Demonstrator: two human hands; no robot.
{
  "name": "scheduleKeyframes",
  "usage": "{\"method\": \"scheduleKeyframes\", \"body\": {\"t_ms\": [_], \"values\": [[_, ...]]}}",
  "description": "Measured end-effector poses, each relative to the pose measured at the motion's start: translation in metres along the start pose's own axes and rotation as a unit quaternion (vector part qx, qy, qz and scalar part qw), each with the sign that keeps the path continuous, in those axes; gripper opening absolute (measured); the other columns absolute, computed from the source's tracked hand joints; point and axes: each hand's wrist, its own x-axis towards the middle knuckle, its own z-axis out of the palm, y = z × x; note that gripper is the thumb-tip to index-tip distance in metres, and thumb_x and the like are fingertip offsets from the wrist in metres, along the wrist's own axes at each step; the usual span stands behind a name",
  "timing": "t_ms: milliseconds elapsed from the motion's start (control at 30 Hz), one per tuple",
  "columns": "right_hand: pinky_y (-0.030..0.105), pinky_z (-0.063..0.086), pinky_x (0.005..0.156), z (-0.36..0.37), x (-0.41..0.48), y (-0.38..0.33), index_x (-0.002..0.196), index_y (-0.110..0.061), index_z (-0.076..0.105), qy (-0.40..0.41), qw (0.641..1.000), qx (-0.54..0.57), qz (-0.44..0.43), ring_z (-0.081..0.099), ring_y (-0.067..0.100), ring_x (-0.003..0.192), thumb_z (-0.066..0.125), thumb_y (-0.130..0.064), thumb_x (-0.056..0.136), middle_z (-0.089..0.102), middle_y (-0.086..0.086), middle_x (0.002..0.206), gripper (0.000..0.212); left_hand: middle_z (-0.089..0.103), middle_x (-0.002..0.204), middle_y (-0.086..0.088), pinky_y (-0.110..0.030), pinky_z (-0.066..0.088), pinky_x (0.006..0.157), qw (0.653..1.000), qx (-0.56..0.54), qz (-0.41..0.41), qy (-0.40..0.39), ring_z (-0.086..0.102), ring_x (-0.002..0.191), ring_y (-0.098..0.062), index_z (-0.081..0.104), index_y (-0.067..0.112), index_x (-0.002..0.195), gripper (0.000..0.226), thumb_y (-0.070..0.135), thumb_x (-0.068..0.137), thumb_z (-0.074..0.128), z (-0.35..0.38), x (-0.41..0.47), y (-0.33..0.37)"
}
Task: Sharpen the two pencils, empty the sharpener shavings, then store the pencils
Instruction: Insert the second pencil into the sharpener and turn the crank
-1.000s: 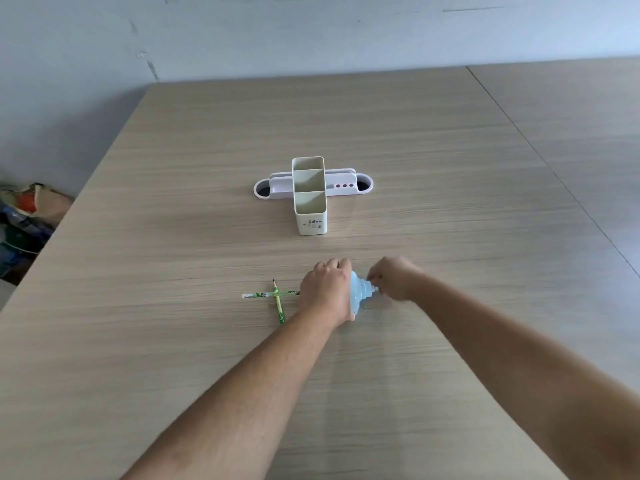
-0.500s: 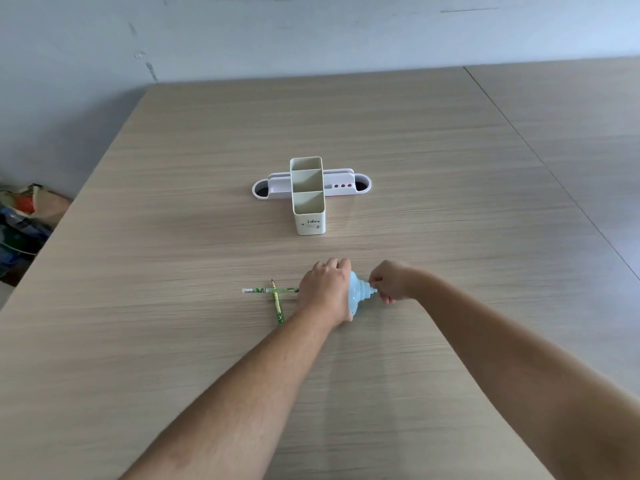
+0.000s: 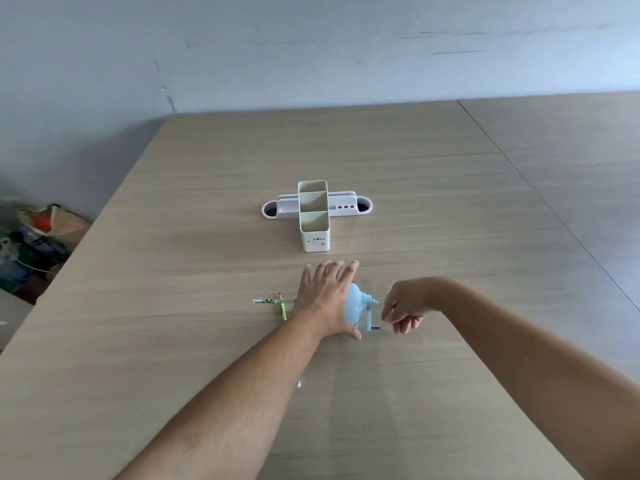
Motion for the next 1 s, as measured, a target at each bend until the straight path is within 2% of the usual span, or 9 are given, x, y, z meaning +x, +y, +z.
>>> {"method": "scheduleKeyframes", "body": {"t_ms": [67, 133, 200, 267, 367, 533, 667, 800, 1000], "values": [[0.017, 0.049, 0.055, -0.008, -0.009, -0.008, 0.118, 0.008, 0.057, 0.028, 0.998, -0.050, 0.010, 0.059, 0.010, 0.060, 0.050, -0.006, 0.092, 0.068, 0.009, 0.081, 0.030, 0.031, 0.149, 0.001, -0.040, 0.026, 0.113, 1.000, 0.009, 0.022, 0.008, 0.031, 0.138, -0.021, 0.010, 0.025, 0.150, 0.133, 0.070, 0.045, 0.078, -0.007, -0.007, -0.010], [0.019, 0.048, 0.060, -0.013, -0.015, -0.020, 0.115, 0.008, 0.060, 0.099, 0.990, -0.105, -0.005, 0.058, 0.011, 0.062, 0.049, -0.006, 0.091, 0.071, 0.018, 0.100, 0.030, 0.033, 0.149, 0.001, -0.038, 0.031, 0.111, 1.000, 0.006, 0.018, 0.003, 0.035, 0.136, -0.021, 0.012, 0.023, 0.150, 0.131, 0.069, 0.047, 0.078, -0.015, -0.015, -0.021], [0.025, 0.047, 0.074, -0.012, -0.018, -0.033, 0.115, -0.001, 0.062, 0.191, 0.972, -0.129, -0.050, 0.062, 0.019, 0.080, 0.053, -0.010, 0.090, 0.068, 0.017, 0.113, 0.028, 0.036, 0.148, 0.001, -0.038, 0.034, 0.109, 1.000, -0.003, -0.008, -0.012, 0.037, 0.135, -0.022, 0.018, 0.021, 0.149, 0.120, 0.065, 0.054, 0.078, -0.020, -0.021, -0.034], [0.029, 0.044, 0.090, -0.005, -0.018, -0.047, 0.119, -0.010, 0.060, 0.256, 0.952, -0.129, -0.107, 0.059, 0.024, 0.106, 0.061, -0.019, 0.087, 0.064, 0.010, 0.120, 0.032, 0.044, 0.141, -0.001, -0.038, 0.038, 0.107, 0.999, -0.006, -0.031, -0.020, 0.042, 0.131, -0.022, 0.033, 0.019, 0.142, 0.094, 0.054, 0.066, 0.076, -0.022, -0.023, -0.046], [0.032, 0.040, 0.099, 0.013, -0.011, -0.063, 0.130, -0.016, 0.051, 0.256, 0.940, -0.149, -0.169, 0.051, 0.023, 0.120, 0.069, -0.029, 0.081, 0.056, 0.004, 0.132, 0.054, 0.059, 0.126, -0.003, -0.036, 0.042, 0.100, 0.999, -0.004, -0.038, -0.013, 0.053, 0.120, -0.024, 0.054, 0.017, 0.125, 0.050, 0.035, 0.081, 0.070, -0.018, -0.025, -0.056], [0.034, 0.040, 0.103, 0.036, 0.007, -0.063, 0.138, -0.018, 0.042, 0.249, 0.936, -0.188, -0.161, 0.046, 0.022, 0.126, 0.078, -0.030, 0.070, 0.052, 0.003, 0.136, 0.077, 0.070, 0.110, -0.007, -0.034, 0.044, 0.092, 0.999, 0.029, -0.034, -0.021, 0.062, 0.106, -0.028, 0.066, 0.015, 0.110, 0.023, 0.026, 0.090, 0.062, -0.008, -0.022, -0.052], [0.034, 0.041, 0.099, 0.038, 0.012, -0.058, 0.139, -0.020, 0.041, 0.257, 0.937, -0.180, -0.155, 0.047, 0.023, 0.124, 0.077, -0.027, 0.070, 0.053, 0.002, 0.133, 0.077, 0.070, 0.105, -0.013, -0.033, 0.046, 0.084, 0.998, 0.055, -0.016, -0.015, 0.063, 0.102, -0.032, 0.069, 0.010, 0.102, 0.018, 0.015, 0.091, 0.056, -0.004, -0.018, -0.051], [0.033, 0.040, 0.099, 0.038, 0.011, -0.061, 0.139, -0.019, 0.041, 0.258, 0.933, -0.195, -0.156, 0.046, 0.023, 0.124, 0.077, -0.027, 0.072, 0.053, 0.003, 0.133, 0.076, 0.069, 0.104, -0.013, -0.034, 0.048, 0.080, 0.999, 0.043, -0.018, -0.022, 0.063, 0.102, -0.034, 0.068, 0.008, 0.100, 0.017, 0.017, 0.093, 0.057, -0.001, -0.022, -0.059], [0.034, 0.040, 0.098, 0.039, 0.007, -0.064, 0.137, -0.018, 0.042, 0.263, 0.931, -0.199, -0.153, 0.046, 0.023, 0.124, 0.077, -0.024, 0.072, 0.054, 0.003, 0.132, 0.074, 0.072, 0.102, -0.009, -0.032, 0.049, 0.077, 0.993, 0.002, -0.111, -0.038, 0.066, 0.097, -0.031, 0.070, 0.012, 0.096, 0.013, 0.018, 0.090, 0.060, -0.006, -0.042, -0.116]]}}
